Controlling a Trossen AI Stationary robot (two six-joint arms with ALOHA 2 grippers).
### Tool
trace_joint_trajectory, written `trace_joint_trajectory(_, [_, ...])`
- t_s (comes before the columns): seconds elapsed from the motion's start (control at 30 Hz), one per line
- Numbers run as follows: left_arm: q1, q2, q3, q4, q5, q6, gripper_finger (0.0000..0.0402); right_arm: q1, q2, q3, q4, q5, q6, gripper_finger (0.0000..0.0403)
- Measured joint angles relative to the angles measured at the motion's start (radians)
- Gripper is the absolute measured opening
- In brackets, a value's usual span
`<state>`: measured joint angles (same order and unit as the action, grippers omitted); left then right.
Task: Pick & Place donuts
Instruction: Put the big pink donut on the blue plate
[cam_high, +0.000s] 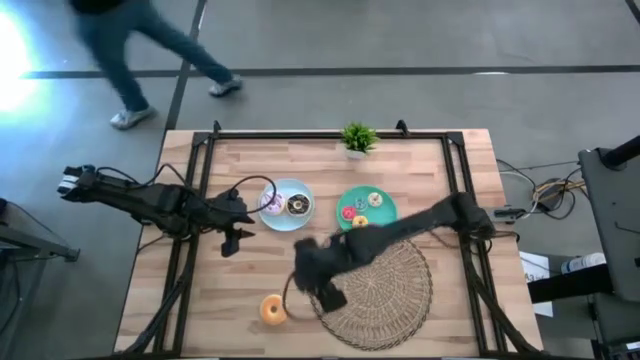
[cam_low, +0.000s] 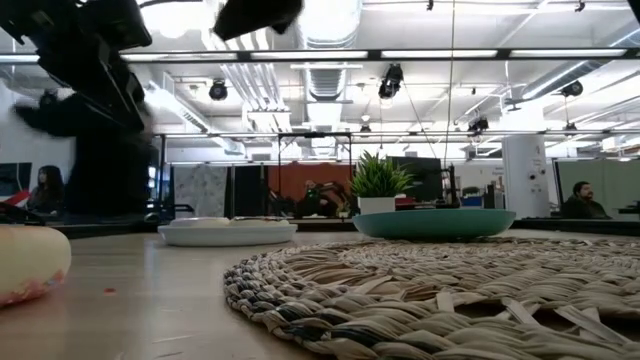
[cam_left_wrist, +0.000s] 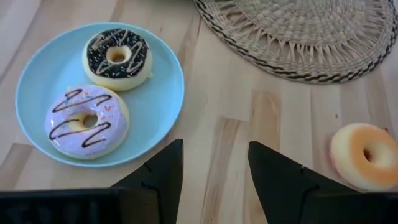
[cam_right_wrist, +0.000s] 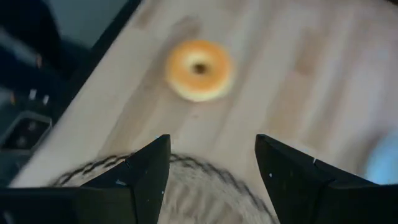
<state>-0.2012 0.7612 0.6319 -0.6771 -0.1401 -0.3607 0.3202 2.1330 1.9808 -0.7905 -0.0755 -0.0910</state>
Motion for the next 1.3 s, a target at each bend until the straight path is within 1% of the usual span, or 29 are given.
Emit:
trace_joint_trajectory(0.1, [0.000,0.000,0.000,0.014,-0.017,-0.004,0.0155,0.045,0.073,0.016,0.038,-0.001,-0.142,0.0226])
trace_joint_trajectory(0.17, [0.000,0.000,0.000,0.022,-0.028,-0.010,0.0155,0.064,0.119,0.036,0.062,-0.007,-0.192,0.0226])
trace_joint_trajectory(0.3, [0.000,0.002,0.000,0.022,-0.060,-0.018,0.0155,0.081,0.202,0.088,0.085,-0.008,-0.202,0.0226])
trace_joint_trajectory(0.37, [0.000,0.003,0.000,0.023,-0.072,-0.051,0.0155,0.085,0.245,0.121,0.106,-0.008,-0.205,0.0226])
trace_joint_trajectory(0.5, [0.000,0.009,0.000,0.027,-0.074,-0.095,0.0155,0.092,0.309,0.202,0.161,-0.011,-0.213,0.0226])
trace_joint_trajectory(0.63, [0.000,0.013,0.000,0.028,-0.073,-0.122,0.0155,0.093,0.368,0.277,0.200,-0.012,-0.255,0.0226])
trace_joint_trajectory(0.77, [0.000,0.013,0.000,0.026,-0.071,-0.157,0.0155,0.092,0.436,0.347,0.204,-0.019,-0.271,0.0226])
trace_joint_trajectory(0.97, [0.000,0.013,0.000,0.026,-0.071,-0.169,0.0155,0.092,0.471,0.373,0.203,-0.003,-0.226,0.0226])
trace_joint_trajectory(1.07, [0.000,0.013,0.000,0.026,-0.071,-0.172,0.0155,0.092,0.472,0.369,0.202,0.002,-0.207,0.0226])
trace_joint_trajectory(1.17, [0.000,0.013,0.000,0.026,-0.071,-0.172,0.0155,0.091,0.472,0.361,0.208,0.037,-0.208,0.0225])
trace_joint_trajectory(1.3, [0.000,0.013,0.000,0.026,-0.071,-0.172,0.0155,0.088,0.472,0.331,0.207,0.041,-0.199,0.0220])
